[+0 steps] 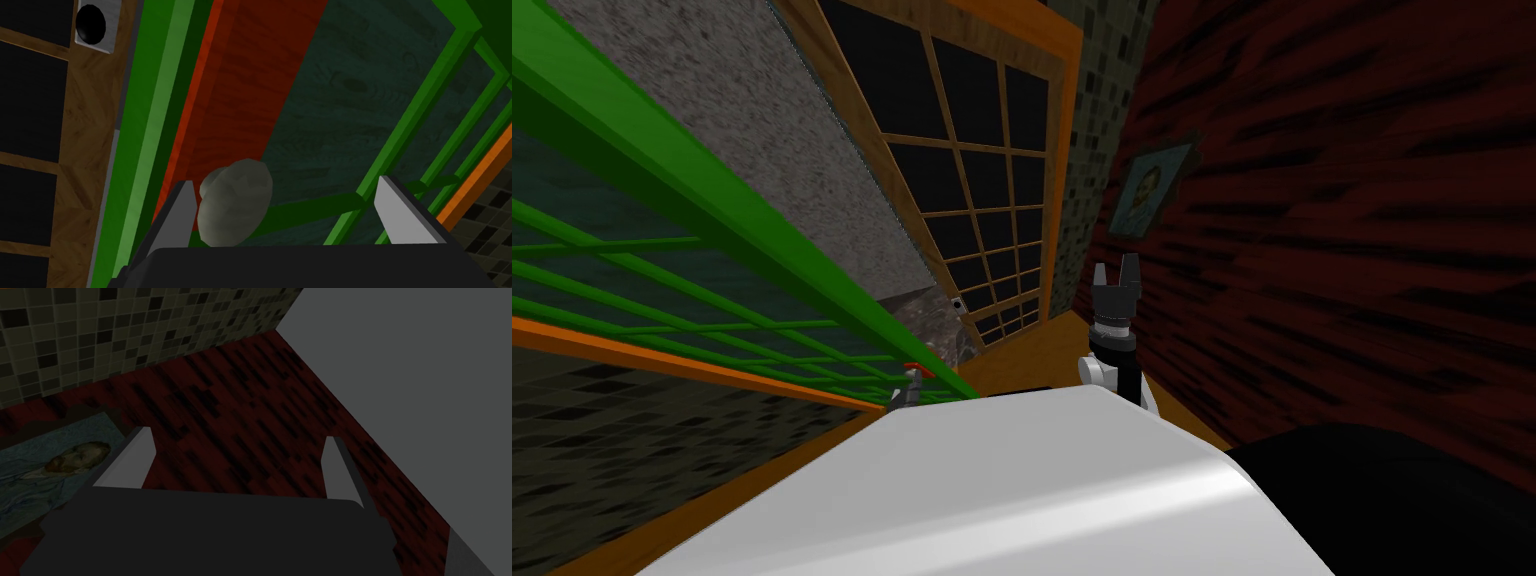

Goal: Pull the door open

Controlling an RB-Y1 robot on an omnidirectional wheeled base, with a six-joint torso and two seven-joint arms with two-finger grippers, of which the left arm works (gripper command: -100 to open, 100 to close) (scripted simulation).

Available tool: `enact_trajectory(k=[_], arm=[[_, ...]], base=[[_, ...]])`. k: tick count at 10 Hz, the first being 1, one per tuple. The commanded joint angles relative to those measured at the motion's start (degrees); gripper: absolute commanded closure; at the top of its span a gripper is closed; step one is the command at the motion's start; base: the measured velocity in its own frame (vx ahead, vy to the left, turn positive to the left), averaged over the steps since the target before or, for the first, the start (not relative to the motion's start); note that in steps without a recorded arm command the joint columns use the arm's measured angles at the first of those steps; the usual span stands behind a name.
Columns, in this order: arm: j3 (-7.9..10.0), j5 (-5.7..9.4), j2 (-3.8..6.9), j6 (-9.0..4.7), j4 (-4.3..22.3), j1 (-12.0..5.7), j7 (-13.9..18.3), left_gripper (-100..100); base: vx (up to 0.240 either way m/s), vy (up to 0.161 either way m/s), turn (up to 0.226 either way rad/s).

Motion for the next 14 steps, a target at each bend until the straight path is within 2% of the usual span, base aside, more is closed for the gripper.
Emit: enact_trajectory(k=[1,2,3,5,7,8,10,11,13,14], arm=[[0.82,0.48,0.53,1.27,-0.1,0.67,2.9,100],[0.82,0.48,0.53,1.27,-0.1,0.67,2.9,100],[0.88,0.53,0.6,1.23,0.0,0.58,4.4,100],[0.88,0.53,0.6,1.23,0.0,0.58,4.4,100],[1.04,0.69,0.82,1.11,0.3,0.32,8.0,100],[1.04,0.69,0.82,1.11,0.3,0.32,8.2,100],[1.21,0.84,1.03,1.0,0.5,0.06,11.8,100],[1.21,0.84,1.03,1.0,0.5,0.06,12.1,100],[1.4,1.01,1.26,0.87,0.9,-0.23,15.6,100],[1.4,1.01,1.26,0.87,0.9,-0.23,16.3,100]], base=[[-0.03,0.037,-0.092],[-0.023,0.027,-0.025],[-0.026,0.016,-0.051],[-0.023,-0.002,-0.029],[-0.036,0.01,-0.085],[-0.047,0.025,-0.056],[-0.039,0.038,-0.104],[-0.045,0.038,-0.062],[-0.06,0.026,-0.096],[-0.023,0.03,-0.064]])
